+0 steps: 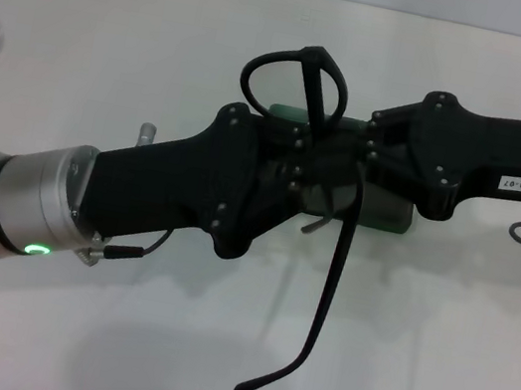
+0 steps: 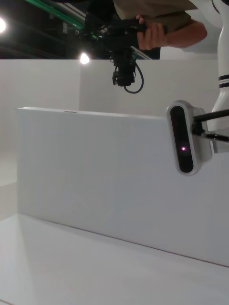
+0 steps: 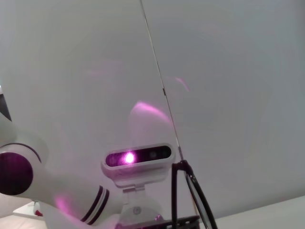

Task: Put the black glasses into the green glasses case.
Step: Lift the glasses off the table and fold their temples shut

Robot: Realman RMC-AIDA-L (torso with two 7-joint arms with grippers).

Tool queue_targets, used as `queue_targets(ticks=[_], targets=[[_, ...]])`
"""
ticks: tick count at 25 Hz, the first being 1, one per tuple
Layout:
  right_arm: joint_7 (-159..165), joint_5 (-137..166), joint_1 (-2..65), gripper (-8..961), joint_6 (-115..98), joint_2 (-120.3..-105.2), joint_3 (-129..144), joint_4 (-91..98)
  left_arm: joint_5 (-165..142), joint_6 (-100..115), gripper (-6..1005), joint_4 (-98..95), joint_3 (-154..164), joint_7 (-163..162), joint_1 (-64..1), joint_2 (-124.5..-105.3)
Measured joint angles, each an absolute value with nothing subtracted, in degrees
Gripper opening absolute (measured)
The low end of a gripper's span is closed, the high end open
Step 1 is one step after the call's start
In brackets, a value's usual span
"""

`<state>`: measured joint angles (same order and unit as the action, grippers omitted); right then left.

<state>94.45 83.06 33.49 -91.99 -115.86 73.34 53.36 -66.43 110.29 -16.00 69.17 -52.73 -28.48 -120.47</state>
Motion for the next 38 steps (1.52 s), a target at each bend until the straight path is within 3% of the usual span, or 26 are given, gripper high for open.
queue_targets(ticks=[38], targets=[[93.8, 82.1, 32.9, 36, -92.4, -115.92, 73.0, 52.5, -64.3, 108.8, 50, -12.2, 69.1, -53.3, -28.4, -120.36]])
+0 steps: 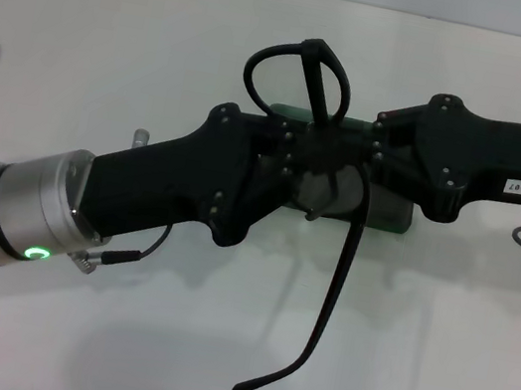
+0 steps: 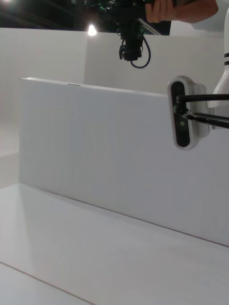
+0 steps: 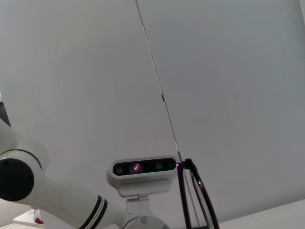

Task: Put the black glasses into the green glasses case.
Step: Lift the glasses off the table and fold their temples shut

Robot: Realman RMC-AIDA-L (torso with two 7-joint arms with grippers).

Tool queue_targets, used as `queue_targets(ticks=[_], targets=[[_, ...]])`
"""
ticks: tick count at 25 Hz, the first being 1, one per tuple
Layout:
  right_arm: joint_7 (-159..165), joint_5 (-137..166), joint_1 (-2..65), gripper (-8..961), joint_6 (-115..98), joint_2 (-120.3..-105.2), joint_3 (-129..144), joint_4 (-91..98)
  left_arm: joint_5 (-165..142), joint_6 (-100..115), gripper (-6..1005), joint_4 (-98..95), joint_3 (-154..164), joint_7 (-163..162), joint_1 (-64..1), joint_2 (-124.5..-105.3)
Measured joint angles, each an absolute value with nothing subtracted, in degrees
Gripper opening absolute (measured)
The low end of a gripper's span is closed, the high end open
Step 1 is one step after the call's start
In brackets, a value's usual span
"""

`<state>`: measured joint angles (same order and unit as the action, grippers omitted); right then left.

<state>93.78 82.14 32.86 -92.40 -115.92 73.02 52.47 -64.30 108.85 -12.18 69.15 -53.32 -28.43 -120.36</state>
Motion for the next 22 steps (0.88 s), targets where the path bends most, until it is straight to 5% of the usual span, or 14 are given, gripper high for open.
queue_targets(ticks=[22], targets=[[93.1, 78.7, 31.6, 36, -101.5, -115.54, 55.9, 53.0, -64.4, 109.5, 50, -12.6, 69.0, -52.8, -26.7, -119.77]])
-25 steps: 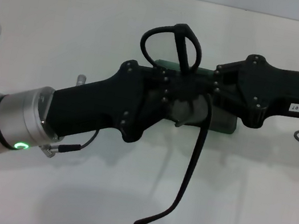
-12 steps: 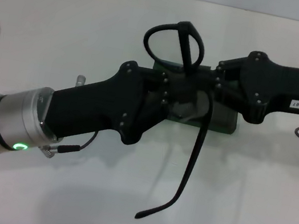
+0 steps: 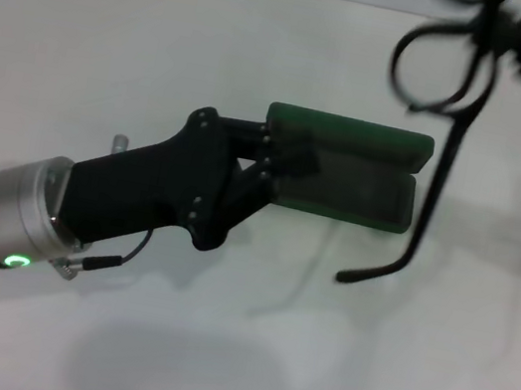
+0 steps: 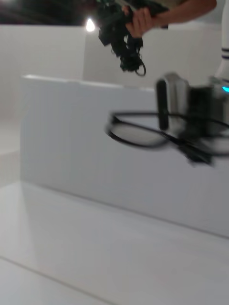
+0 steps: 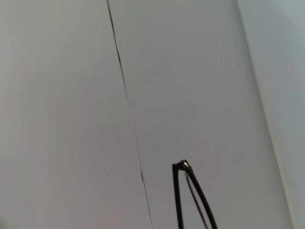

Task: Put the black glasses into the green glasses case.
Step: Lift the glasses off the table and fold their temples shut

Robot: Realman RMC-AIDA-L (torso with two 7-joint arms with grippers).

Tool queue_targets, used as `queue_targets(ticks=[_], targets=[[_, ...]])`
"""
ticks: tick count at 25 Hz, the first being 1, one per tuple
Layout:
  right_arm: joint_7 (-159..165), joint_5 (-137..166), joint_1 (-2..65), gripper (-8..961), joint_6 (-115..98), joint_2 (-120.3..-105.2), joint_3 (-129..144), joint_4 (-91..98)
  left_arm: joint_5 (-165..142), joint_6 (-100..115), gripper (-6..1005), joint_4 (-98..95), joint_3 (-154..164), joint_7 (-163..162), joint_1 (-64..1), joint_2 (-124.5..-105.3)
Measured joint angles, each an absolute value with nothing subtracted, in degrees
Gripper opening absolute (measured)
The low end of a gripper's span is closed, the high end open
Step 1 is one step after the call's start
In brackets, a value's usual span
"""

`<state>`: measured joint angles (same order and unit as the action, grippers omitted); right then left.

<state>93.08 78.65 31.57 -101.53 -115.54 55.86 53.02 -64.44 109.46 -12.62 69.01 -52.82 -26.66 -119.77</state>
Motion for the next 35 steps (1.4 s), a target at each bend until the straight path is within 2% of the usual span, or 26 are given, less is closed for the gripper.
queue_targets(ticks=[7, 12, 17, 35], targets=[[89.7, 70.4, 31.4, 36, -103.8, -115.64, 52.3, 51.8, -68.0, 108.9, 51, -13.7, 70.3, -52.3, -27.1, -119.82], [82.7, 69.6, 36.5, 36, -99.8, -115.86, 56.1, 43.4, -69.4, 112.1, 50, -15.3, 75.2, -51.2, -30.3, -120.35], [76.4, 70.0, 40.7, 37, -94.2, -115.82, 63.1, 34.8, -64.8, 113.8, 48, -14.9, 75.5, -50.7, -30.4, -120.61], [75.6, 69.8, 41.0, 38, -89.0, -116.17, 76.3, 32.1, -54.0, 113.5, 47, -11.6, 75.2, -56.4, -30.0, -120.21]])
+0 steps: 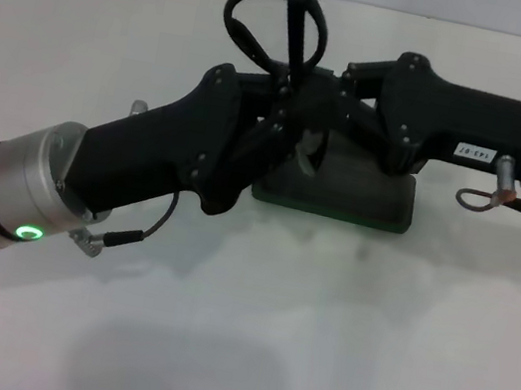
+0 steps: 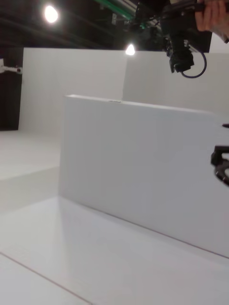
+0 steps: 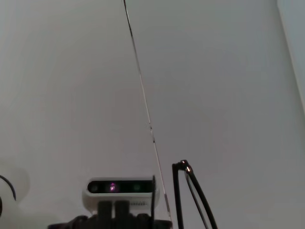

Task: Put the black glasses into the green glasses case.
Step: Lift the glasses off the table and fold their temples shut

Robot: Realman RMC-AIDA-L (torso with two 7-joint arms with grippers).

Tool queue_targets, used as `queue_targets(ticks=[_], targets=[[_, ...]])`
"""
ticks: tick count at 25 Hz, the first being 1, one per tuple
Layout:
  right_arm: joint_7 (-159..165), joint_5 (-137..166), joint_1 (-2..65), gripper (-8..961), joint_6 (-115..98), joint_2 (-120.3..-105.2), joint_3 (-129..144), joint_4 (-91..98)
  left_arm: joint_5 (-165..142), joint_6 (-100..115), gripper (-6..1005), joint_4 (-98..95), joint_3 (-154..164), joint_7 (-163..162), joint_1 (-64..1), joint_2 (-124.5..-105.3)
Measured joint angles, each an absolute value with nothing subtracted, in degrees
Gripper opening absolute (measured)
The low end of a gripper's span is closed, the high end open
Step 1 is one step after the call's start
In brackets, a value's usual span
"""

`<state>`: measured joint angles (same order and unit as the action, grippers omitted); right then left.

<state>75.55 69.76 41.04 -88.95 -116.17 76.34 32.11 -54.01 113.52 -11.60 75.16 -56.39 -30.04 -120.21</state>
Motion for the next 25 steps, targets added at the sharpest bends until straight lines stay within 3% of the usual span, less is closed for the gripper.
queue_targets(ticks=[25], targets=[[75.4, 69.3, 42.3, 39, -87.0, -116.12, 79.1, 32.6, -52.9, 111.8, 46, -9.3, 75.0, -56.6, -29.7, -120.18]])
